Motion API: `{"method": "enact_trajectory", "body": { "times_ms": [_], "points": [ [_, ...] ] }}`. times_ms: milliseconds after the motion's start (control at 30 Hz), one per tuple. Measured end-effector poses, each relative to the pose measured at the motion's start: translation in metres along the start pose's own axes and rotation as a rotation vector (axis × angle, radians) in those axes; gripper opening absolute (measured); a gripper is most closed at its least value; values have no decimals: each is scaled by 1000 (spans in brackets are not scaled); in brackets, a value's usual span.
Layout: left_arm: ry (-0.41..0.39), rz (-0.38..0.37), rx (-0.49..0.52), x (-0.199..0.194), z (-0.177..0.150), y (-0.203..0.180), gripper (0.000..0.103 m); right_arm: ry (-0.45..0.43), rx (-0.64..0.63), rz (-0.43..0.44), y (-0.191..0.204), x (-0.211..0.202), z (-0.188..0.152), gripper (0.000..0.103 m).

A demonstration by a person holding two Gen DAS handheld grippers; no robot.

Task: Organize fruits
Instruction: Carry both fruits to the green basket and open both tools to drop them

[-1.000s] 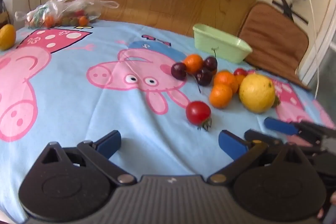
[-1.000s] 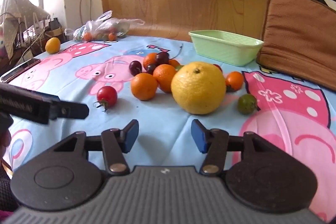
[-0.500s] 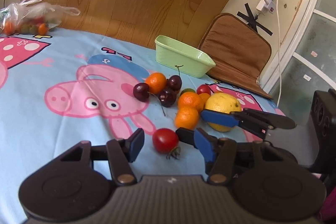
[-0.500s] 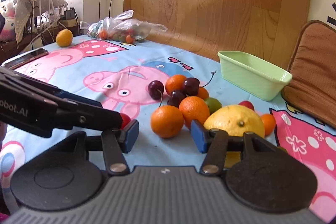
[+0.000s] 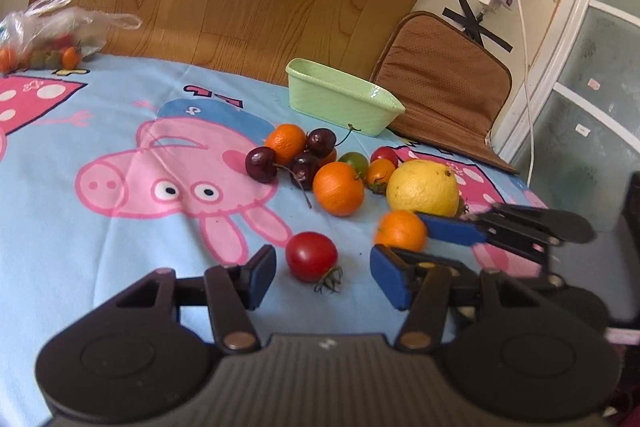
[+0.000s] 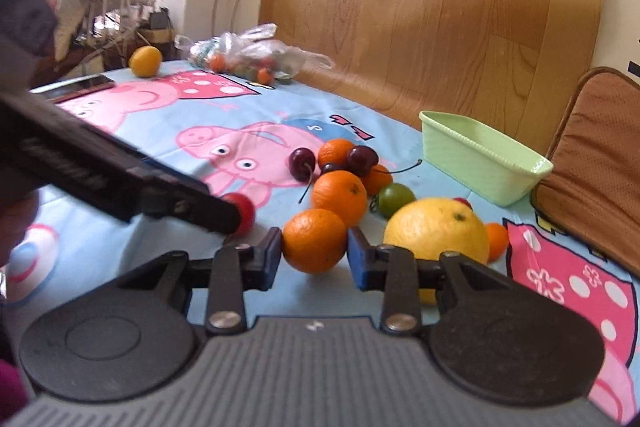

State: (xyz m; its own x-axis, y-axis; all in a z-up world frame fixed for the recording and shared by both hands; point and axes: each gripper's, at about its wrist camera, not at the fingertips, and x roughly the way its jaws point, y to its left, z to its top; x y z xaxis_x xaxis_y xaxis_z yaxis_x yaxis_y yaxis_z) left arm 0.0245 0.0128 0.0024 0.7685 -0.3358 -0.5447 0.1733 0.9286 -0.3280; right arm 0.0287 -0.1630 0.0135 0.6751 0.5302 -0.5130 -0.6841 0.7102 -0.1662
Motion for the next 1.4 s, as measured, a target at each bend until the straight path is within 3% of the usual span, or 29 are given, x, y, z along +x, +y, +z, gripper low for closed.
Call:
{"method": "enact_trajectory", "body": {
  "times_ms": [100, 233, 333, 467, 633, 767, 867, 967, 1033, 1167, 1200, 1233, 1367, 1400],
  "points": [
    [33, 24, 23, 15, 3, -3, 31, -14, 13, 28, -3, -18, -7, 38],
    [41, -6, 44, 23, 21, -10, 31, -91, 77, 13, -22, -33, 5, 38],
    [-23, -27, 78, 25, 68, -24, 31, -163, 118, -42, -53, -31, 27, 38],
    [-76, -63, 145, 61, 137, -51, 31, -199, 195, -133, -112, 4, 55, 38],
    [-14, -16, 155, 154, 187, -58, 31, -112, 311, -176, -174, 72, 68, 38],
    [36, 57, 161, 207, 194, -51, 32, -43, 312, -181, -186, 107, 64, 39],
    [81, 88, 161, 222, 192, -43, 32, -14, 336, -193, -195, 115, 58, 41],
    [-6, 125, 145, 204, 193, -30, 43, -76, 416, -199, -211, 93, 49, 54],
    [-38, 200, 95, 200, 200, -14, 46, -93, 480, -213, -223, 85, 45, 55],
    [68, 235, 26, 218, 198, 9, 39, -12, 650, -209, -246, 94, 36, 55],
    [104, 227, 30, 222, 193, 10, 24, 13, 693, -189, -250, 99, 33, 55],
    [123, 211, 32, 223, 188, 10, 19, 32, 729, -159, -253, 104, 30, 55],
    [116, 182, 28, 202, 178, 2, 18, 65, 739, -106, -244, 113, 29, 45],
    [116, 184, 36, 197, 175, 0, 19, 64, 735, -88, -239, 114, 30, 48]
  ]
}}
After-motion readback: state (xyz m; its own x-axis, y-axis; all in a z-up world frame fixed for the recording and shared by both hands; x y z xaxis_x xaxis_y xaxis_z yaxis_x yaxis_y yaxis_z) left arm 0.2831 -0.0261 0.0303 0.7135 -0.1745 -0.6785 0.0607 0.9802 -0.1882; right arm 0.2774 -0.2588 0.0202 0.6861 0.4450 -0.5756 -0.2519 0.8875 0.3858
